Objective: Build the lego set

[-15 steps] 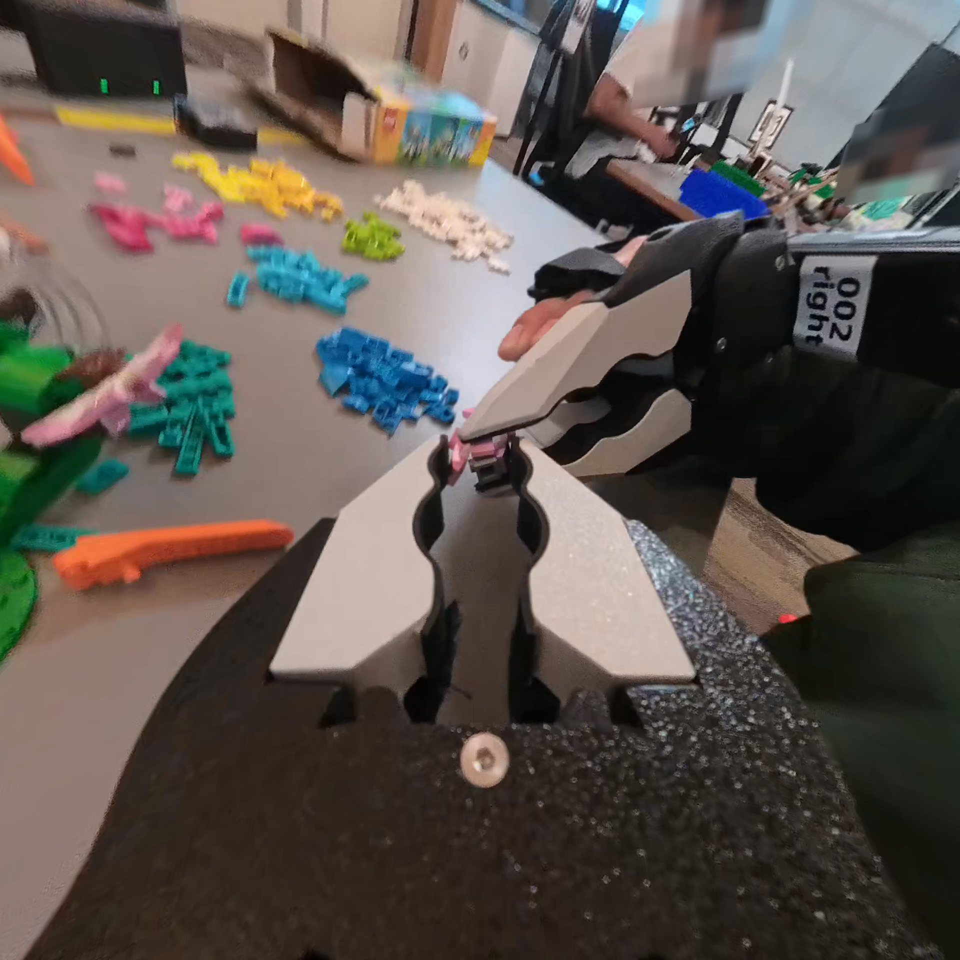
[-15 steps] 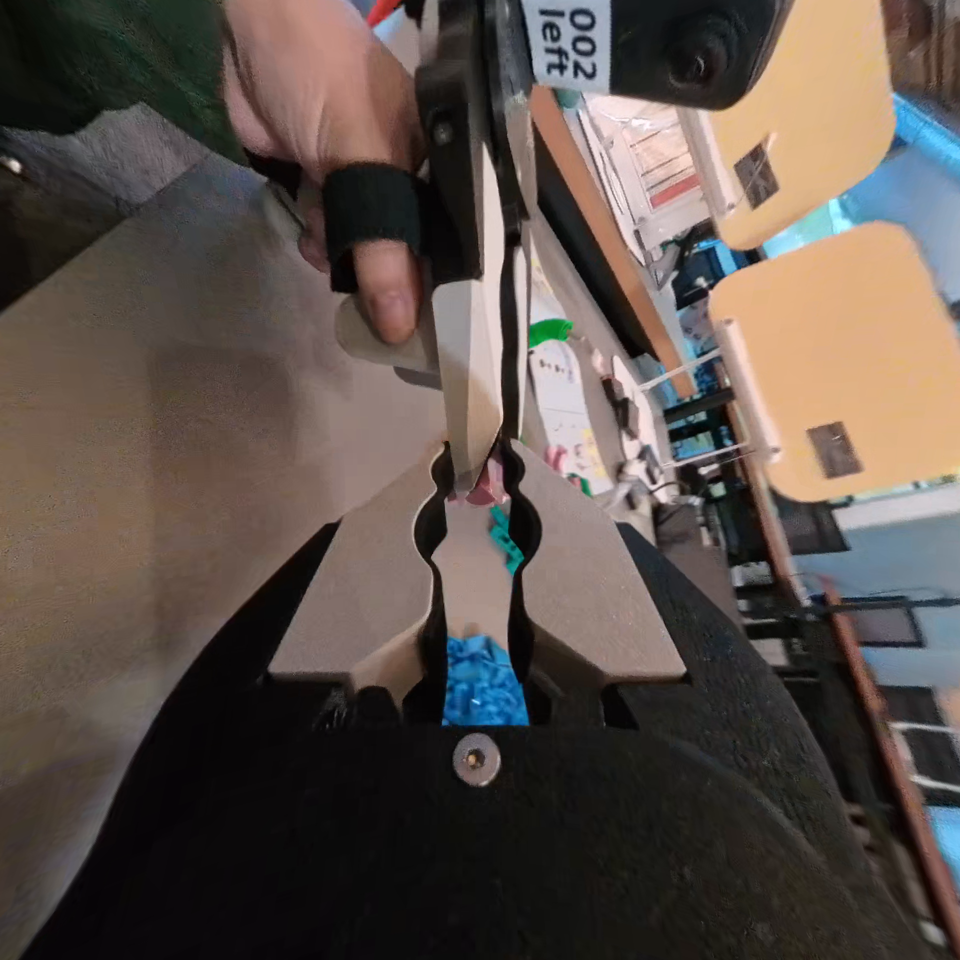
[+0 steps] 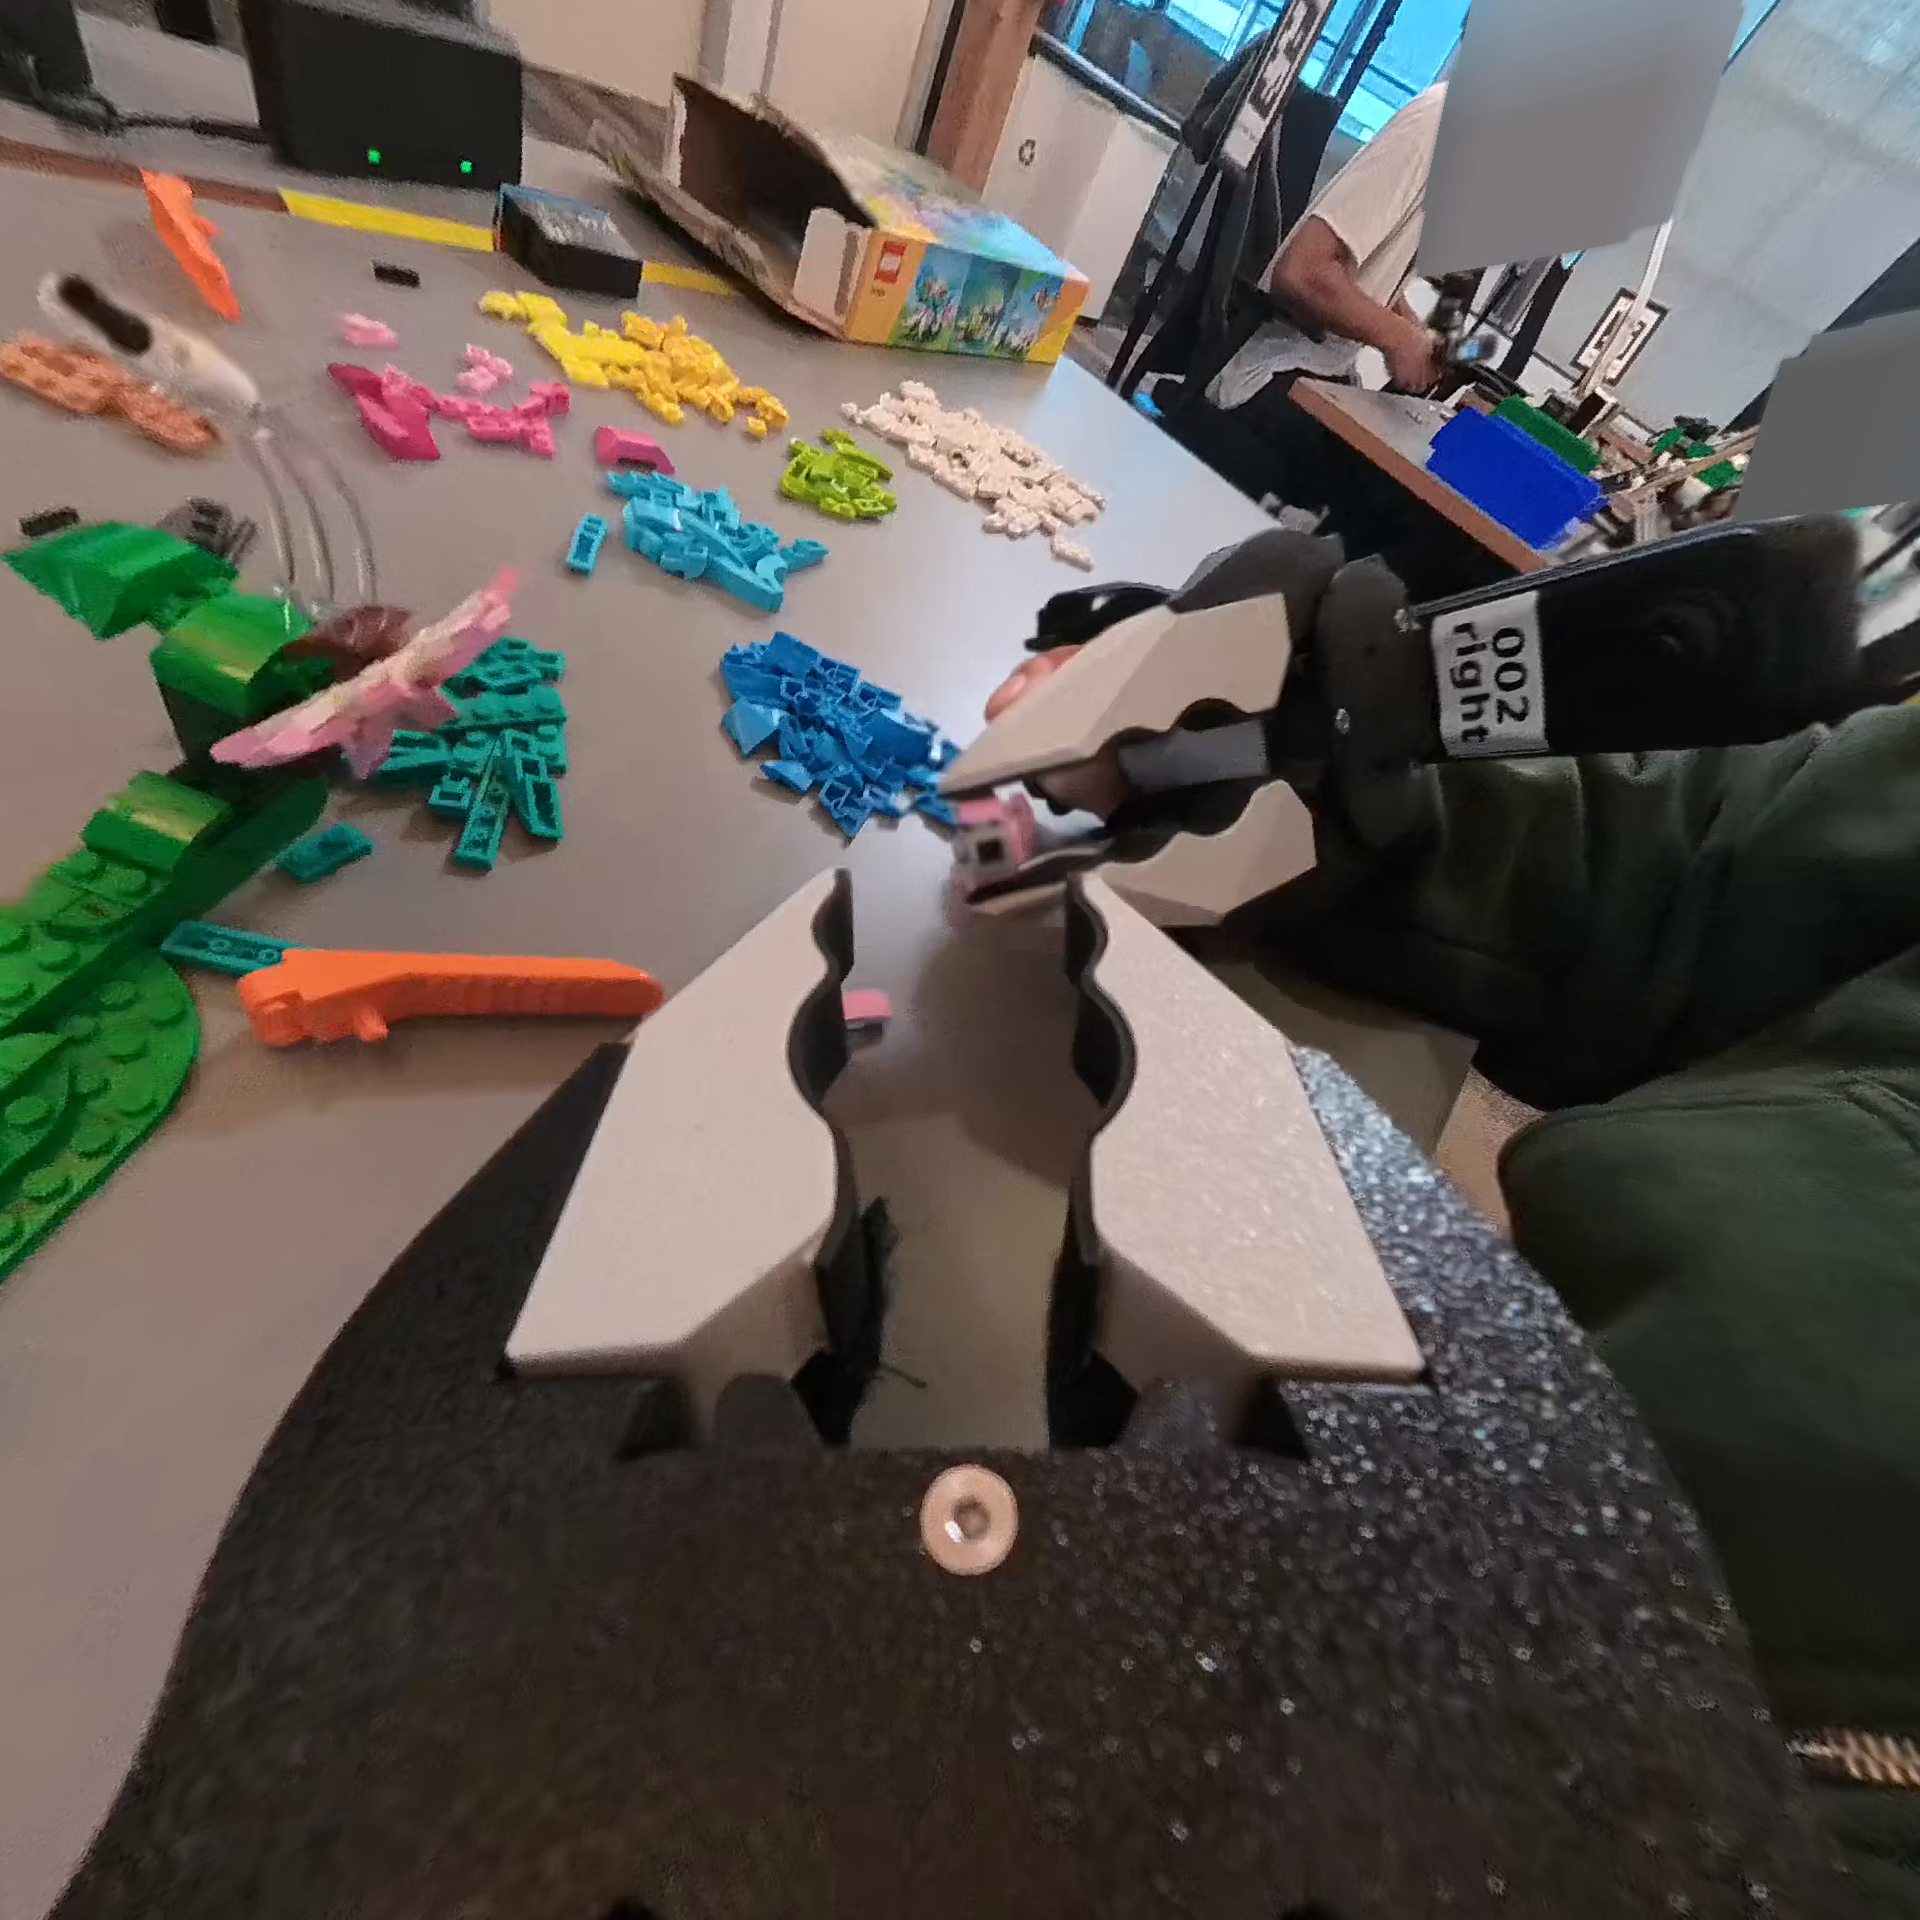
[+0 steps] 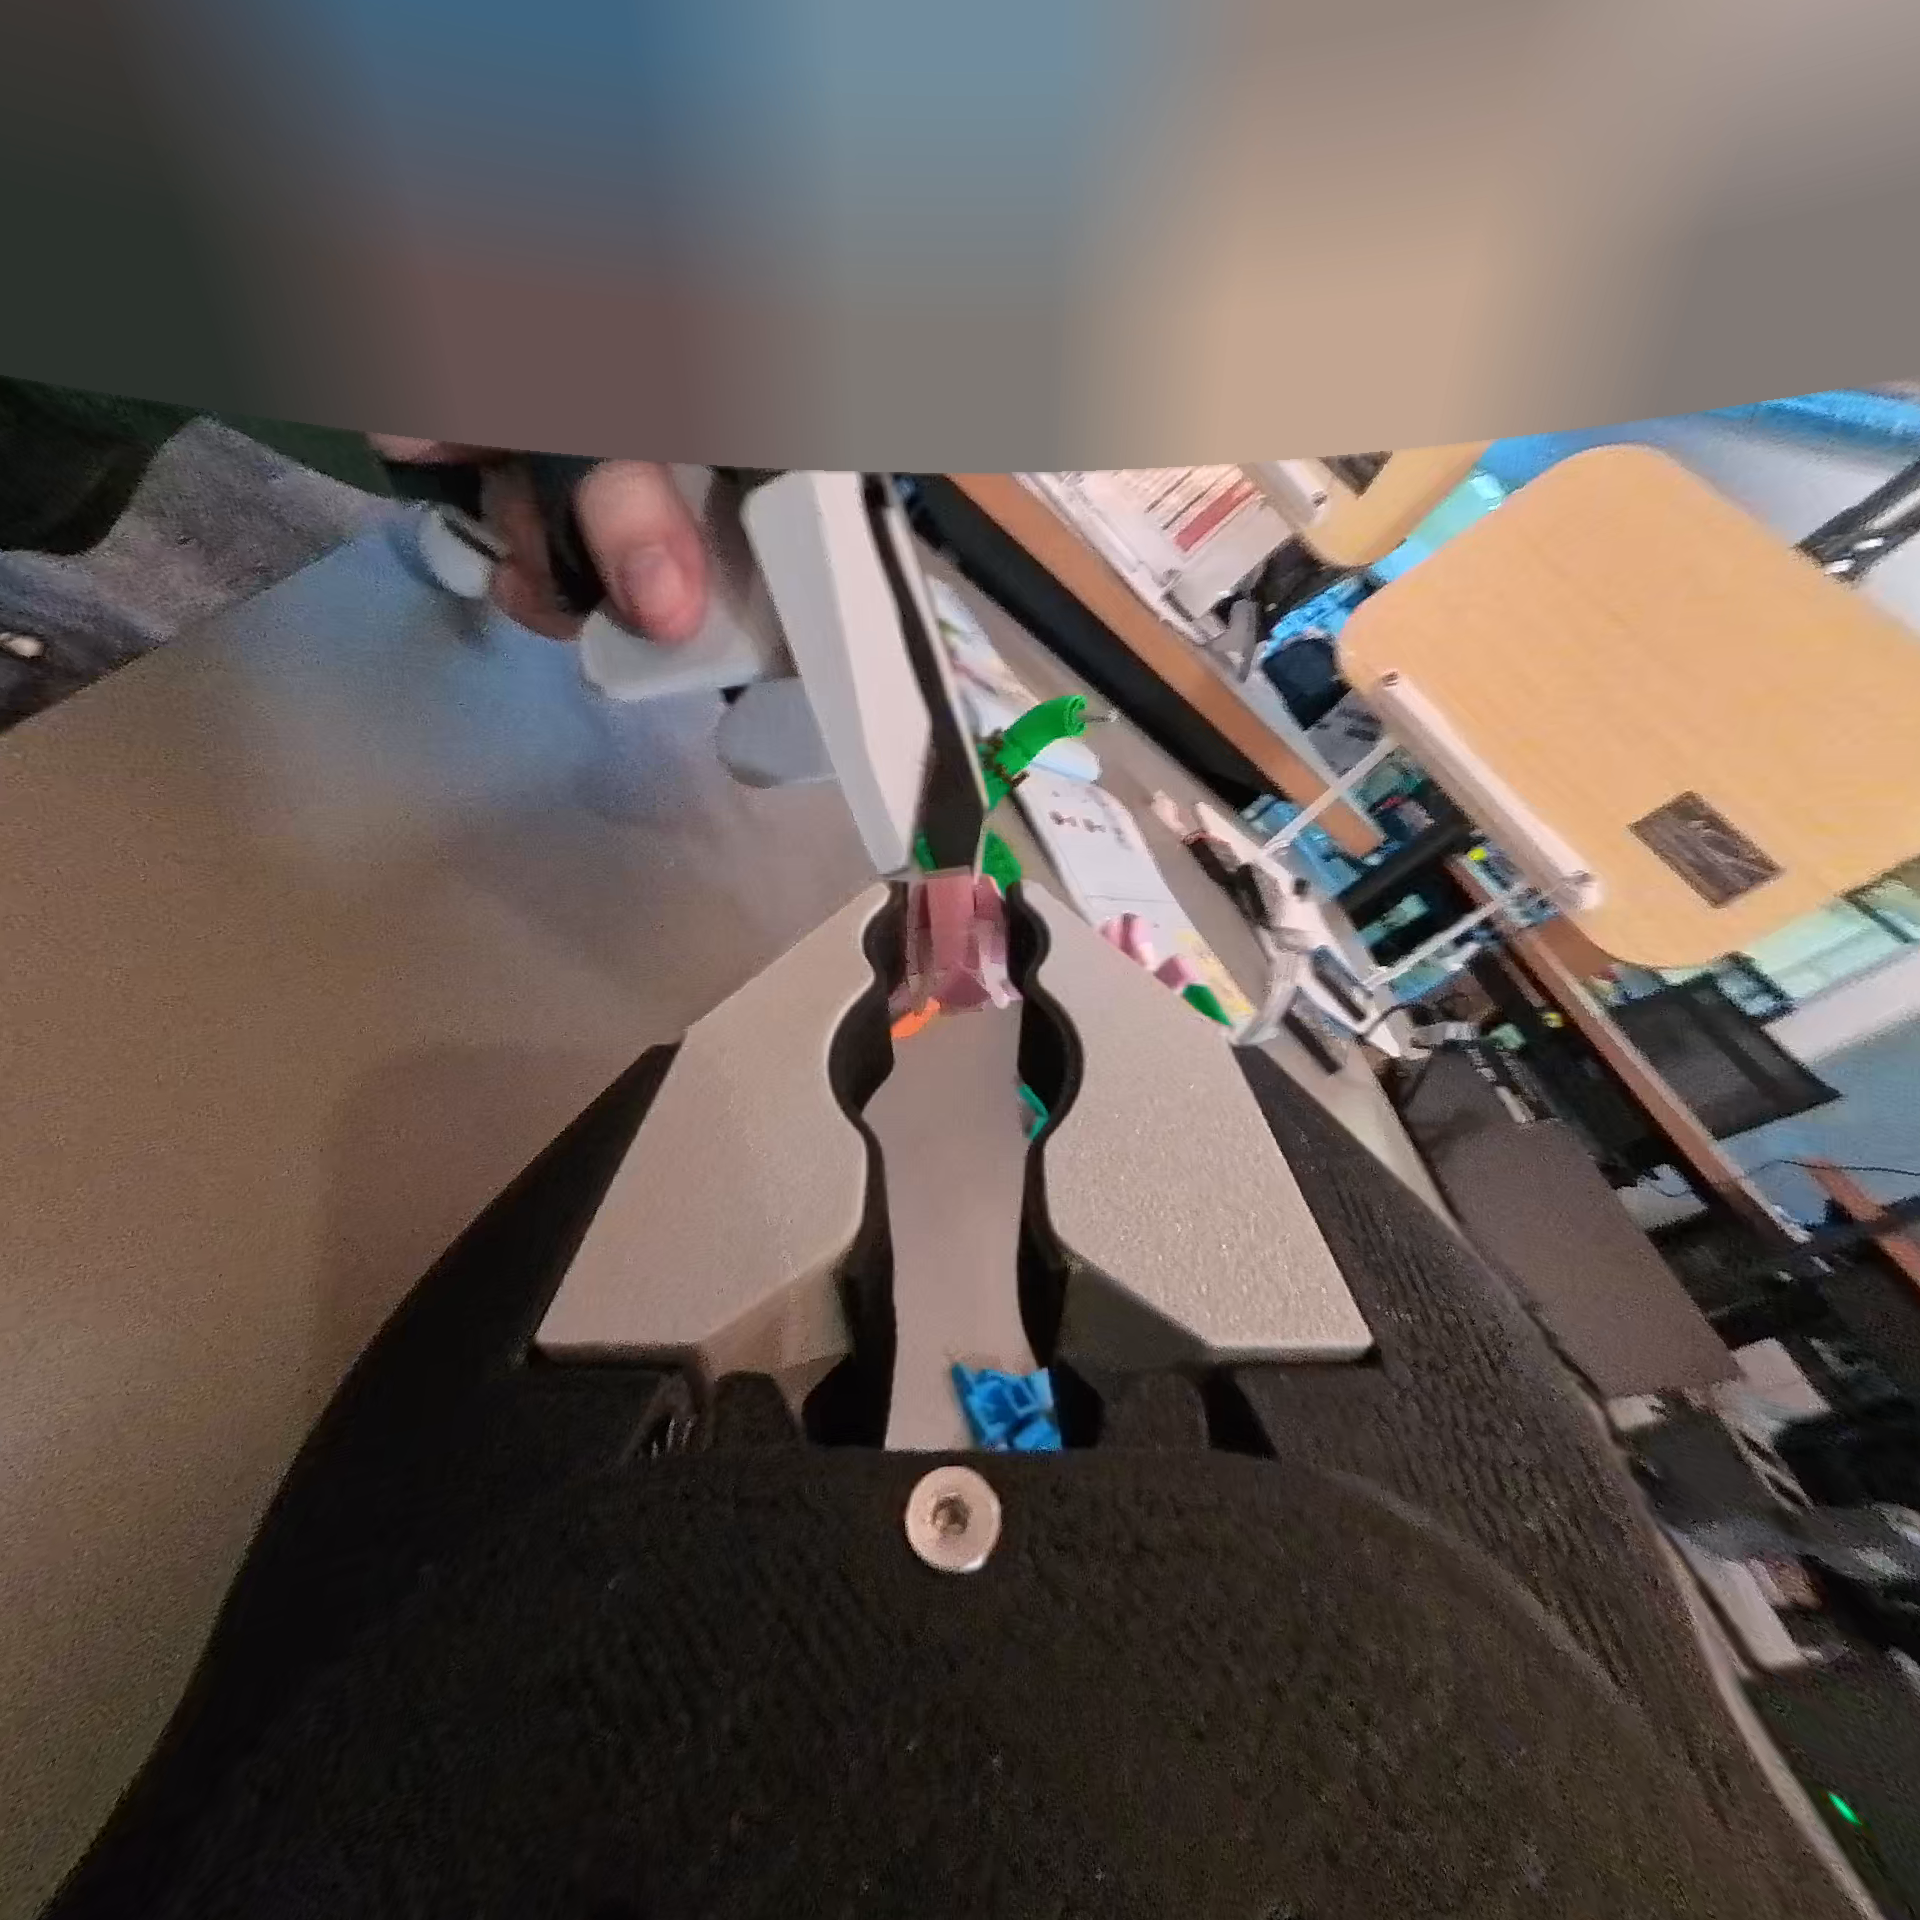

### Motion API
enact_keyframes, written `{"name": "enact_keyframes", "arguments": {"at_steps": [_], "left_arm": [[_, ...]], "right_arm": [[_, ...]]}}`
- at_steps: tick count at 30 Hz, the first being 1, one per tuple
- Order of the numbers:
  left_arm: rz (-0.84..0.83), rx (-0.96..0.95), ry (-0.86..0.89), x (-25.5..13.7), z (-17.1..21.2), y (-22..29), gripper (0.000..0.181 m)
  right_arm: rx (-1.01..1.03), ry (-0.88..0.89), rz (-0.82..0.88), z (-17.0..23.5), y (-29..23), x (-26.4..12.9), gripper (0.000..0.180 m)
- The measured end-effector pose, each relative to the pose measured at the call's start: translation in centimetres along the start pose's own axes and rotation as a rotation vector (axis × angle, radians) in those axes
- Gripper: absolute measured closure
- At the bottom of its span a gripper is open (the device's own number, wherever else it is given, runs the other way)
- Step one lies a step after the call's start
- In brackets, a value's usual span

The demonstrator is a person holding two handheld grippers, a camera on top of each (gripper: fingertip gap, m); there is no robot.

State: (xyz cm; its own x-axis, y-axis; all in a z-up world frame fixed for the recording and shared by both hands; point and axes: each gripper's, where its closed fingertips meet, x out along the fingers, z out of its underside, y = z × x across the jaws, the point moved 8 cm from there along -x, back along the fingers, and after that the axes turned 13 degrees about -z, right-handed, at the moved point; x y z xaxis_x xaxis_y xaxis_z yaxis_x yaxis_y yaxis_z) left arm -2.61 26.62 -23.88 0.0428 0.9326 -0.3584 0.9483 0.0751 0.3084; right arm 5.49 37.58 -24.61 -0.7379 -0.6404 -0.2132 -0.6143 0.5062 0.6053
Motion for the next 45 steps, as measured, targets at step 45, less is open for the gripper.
{"name": "enact_keyframes", "arguments": {"at_steps": [45], "left_arm": [[-0.047, 0.216, -0.098, 0.9, -0.8, 3.8, 0.169]], "right_arm": [[-0.510, -0.160, 0.000, -1.7, -2.0, -1.5, 0.164]]}}
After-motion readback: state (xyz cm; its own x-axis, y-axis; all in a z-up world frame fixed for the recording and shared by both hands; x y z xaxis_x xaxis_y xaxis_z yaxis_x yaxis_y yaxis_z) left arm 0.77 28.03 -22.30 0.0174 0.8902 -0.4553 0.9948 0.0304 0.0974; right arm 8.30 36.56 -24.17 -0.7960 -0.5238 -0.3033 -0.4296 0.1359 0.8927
